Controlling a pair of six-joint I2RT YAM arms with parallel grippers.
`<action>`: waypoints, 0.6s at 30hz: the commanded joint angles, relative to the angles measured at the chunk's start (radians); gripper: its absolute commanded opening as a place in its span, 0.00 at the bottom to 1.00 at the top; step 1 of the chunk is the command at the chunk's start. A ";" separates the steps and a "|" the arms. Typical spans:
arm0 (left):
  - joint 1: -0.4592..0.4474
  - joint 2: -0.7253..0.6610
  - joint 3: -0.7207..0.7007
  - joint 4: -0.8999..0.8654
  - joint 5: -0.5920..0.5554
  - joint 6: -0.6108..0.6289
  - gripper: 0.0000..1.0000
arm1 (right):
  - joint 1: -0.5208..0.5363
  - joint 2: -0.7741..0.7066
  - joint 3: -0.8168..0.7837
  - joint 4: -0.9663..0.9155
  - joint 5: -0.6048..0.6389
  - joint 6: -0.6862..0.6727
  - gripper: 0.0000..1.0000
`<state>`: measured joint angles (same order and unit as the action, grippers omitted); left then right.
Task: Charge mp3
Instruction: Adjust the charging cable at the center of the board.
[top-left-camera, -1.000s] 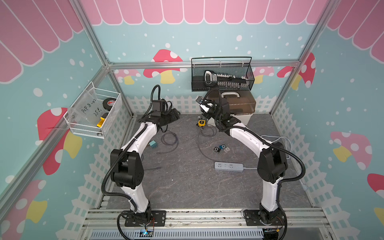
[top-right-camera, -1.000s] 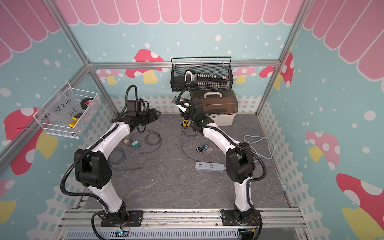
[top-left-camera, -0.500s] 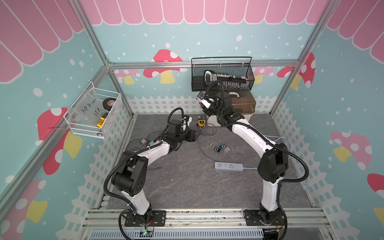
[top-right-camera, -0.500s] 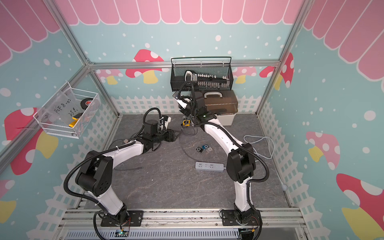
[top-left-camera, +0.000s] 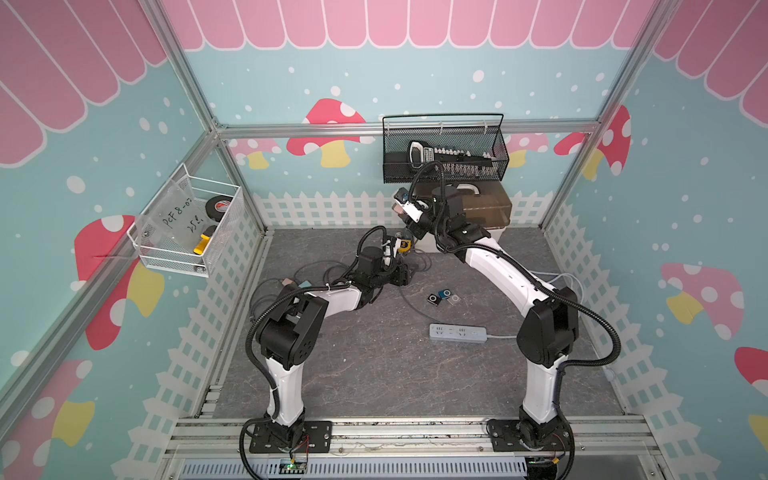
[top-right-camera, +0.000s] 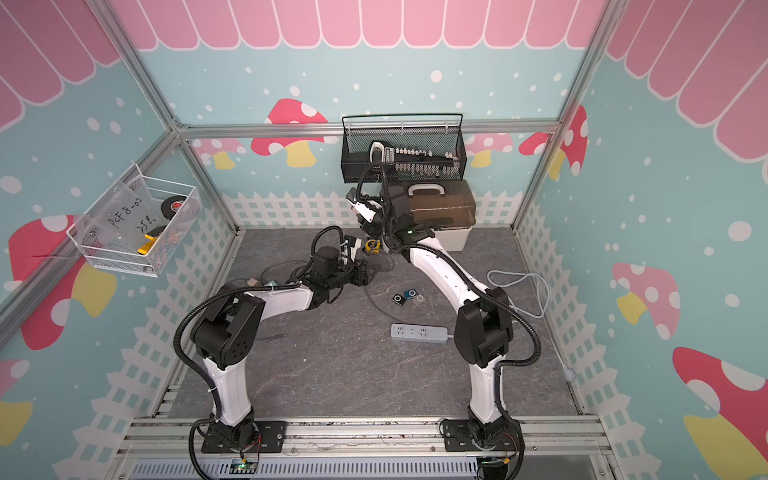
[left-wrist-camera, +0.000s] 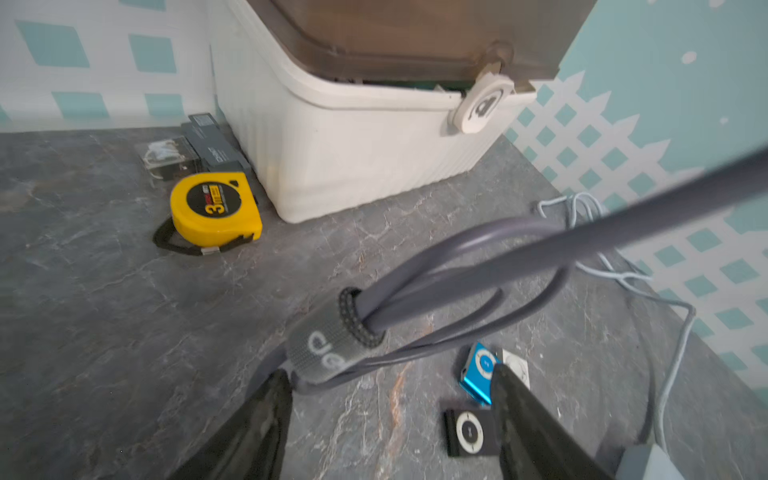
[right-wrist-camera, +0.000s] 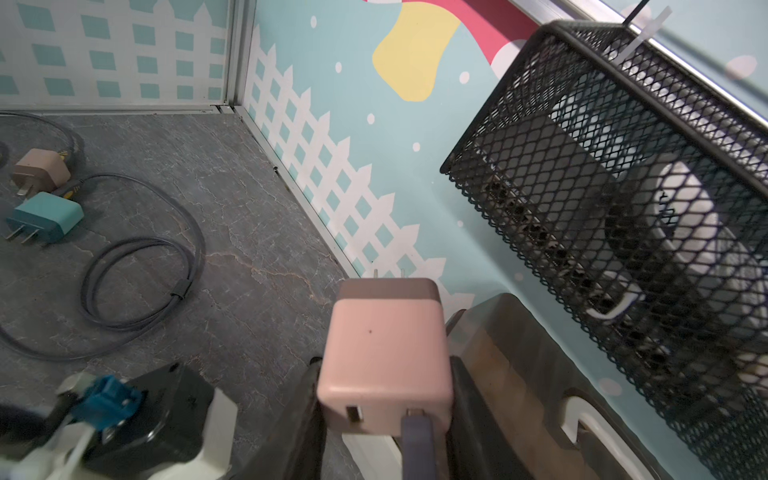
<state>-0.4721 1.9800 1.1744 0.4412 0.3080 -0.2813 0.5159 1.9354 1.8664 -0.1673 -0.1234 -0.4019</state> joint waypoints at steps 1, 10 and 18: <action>-0.006 0.033 0.034 0.096 -0.059 -0.027 0.71 | -0.006 -0.085 -0.011 0.008 -0.024 0.016 0.05; -0.021 0.015 0.000 0.112 -0.107 0.019 0.69 | -0.007 -0.110 -0.008 -0.029 -0.013 -0.001 0.05; -0.034 0.048 0.062 0.057 -0.049 0.051 0.70 | -0.008 -0.110 -0.009 -0.040 -0.039 0.010 0.04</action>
<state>-0.4965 2.0151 1.2221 0.4915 0.2436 -0.2611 0.5102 1.8481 1.8587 -0.2104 -0.1352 -0.3939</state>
